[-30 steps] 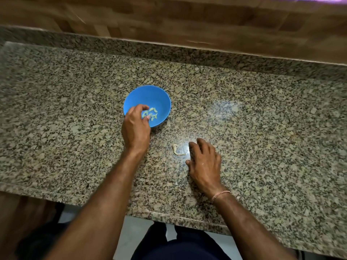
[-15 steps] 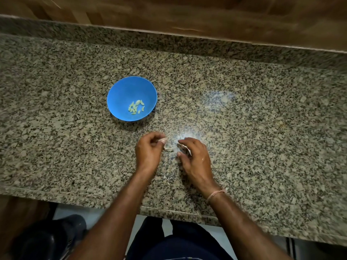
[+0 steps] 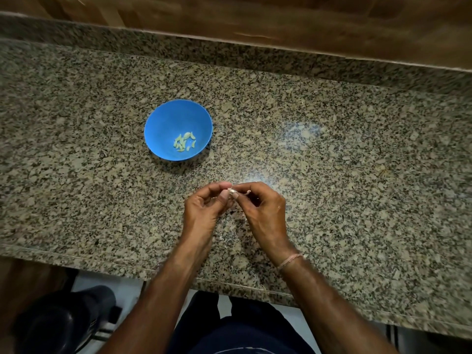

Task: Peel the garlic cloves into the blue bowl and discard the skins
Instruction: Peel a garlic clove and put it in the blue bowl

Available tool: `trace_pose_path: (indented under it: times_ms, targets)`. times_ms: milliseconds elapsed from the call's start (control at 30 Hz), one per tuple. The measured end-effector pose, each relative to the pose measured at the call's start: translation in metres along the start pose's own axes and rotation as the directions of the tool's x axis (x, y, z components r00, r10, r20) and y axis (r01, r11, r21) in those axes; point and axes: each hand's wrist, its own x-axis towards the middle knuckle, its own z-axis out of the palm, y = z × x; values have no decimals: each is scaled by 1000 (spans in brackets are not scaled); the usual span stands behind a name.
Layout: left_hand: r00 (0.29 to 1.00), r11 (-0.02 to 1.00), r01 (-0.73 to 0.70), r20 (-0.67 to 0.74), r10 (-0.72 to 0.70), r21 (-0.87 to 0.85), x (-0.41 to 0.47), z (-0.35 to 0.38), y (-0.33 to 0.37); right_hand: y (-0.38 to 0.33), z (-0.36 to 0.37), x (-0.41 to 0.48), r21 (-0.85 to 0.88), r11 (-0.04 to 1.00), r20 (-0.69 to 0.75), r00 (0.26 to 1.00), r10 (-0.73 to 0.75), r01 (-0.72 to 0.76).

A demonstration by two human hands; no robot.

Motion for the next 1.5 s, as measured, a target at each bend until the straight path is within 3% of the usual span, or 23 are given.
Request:
trace_pose_path:
  times_ms: [100, 233, 367, 567, 700, 867, 1167, 1300, 1500]
  targets:
    - [1000, 999, -20, -2, 20, 26, -3, 1, 0, 0, -1, -1, -165, 982, 2, 995, -97, 96]
    - [998, 991, -64, -18, 66, 118, -5, 0, 2, -1, -1, -2, -480, 840, 64, 966, -252, 251]
    - [998, 994, -11, -55, 17, 110, -6, 0, 3, 1, -4, -2, -379, 900, 52, 977, -209, 213]
    - [995, 994, 54, -86, -46, 96, -10, -4, -5, 14, 3, -10, -486, 841, 84, 971, -225, 237]
    - [995, 993, 87, -62, -82, 76, -11, -9, -12, 17, 2, -11, -277, 959, 74, 996, -42, 61]
    - [994, 994, 75, -80, -69, 79, -10, -8, -15, 11, 1, -11, -117, 983, 84, 985, 150, -139]
    - [979, 986, 61, -201, -29, 157, -12, -5, -28, 22, 14, -9, -146, 927, 61, 933, 356, -344]
    - [977, 983, 83, -206, -48, 163, -7, -4, -29, 21, 12, -6, 28, 874, 124, 869, 478, -485]
    - [967, 976, 159, -224, -123, 149, 7, -14, -28, 17, 7, 0, 393, 755, 144, 846, 513, -525]
